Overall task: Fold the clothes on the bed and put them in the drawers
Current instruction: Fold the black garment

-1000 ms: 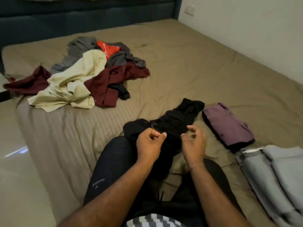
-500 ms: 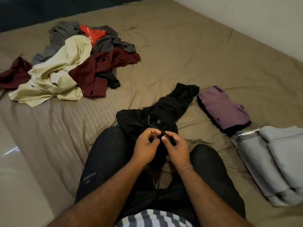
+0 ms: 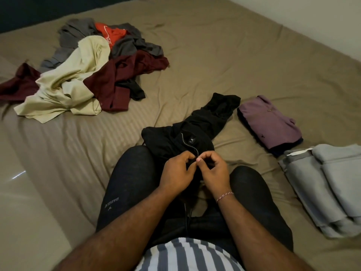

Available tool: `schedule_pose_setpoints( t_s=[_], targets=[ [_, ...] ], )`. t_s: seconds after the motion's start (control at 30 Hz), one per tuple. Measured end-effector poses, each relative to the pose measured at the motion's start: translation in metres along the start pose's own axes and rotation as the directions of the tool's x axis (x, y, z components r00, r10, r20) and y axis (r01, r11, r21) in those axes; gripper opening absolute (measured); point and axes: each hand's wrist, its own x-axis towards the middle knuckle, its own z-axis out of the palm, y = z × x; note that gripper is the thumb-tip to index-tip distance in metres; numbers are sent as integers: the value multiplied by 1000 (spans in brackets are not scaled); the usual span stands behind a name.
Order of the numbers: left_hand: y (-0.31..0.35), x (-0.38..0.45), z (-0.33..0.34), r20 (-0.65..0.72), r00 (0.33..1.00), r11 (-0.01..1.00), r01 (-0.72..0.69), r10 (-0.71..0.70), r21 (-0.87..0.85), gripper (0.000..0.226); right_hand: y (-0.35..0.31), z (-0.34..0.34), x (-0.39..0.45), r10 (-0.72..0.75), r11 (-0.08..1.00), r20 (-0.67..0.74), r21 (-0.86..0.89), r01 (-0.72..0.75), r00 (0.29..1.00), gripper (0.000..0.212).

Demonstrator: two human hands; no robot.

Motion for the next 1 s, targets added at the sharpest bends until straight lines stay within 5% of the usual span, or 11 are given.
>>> schedule_pose_setpoints(
  t_s=[0.37, 0.63, 0.73, 0.8, 0.87, 1.0],
  targets=[
    [23, 8, -32, -164, 982, 952, 41, -95, -305, 15, -51, 4, 14, -52, 998, -140, 14, 55, 989, 25],
    [31, 5, -49, -211, 976, 940, -16, -60, -342, 12, -73, 6, 16, -54, 998, -97, 10, 55, 994, 22],
    [29, 3, -59, 33, 983, 834, 173, -183, -524, 7, -74, -3, 16, -183, 983, 33, 7, 183, 982, 14],
    [32, 2, -66, 317, 904, 604, 428, -287, -673, 17, -73, -2, 10, -193, 980, 59, 51, 190, 979, 10],
    [35, 2, -71, 456, 831, 460, 556, -319, -692, 28, -72, 5, -3, -218, 976, 93, 50, 214, 972, 8],
    [46, 9, -78, 294, 914, 679, 406, -282, -612, 21, -80, 9, -21, -362, 928, 174, -23, 371, 916, 6]
  ],
)
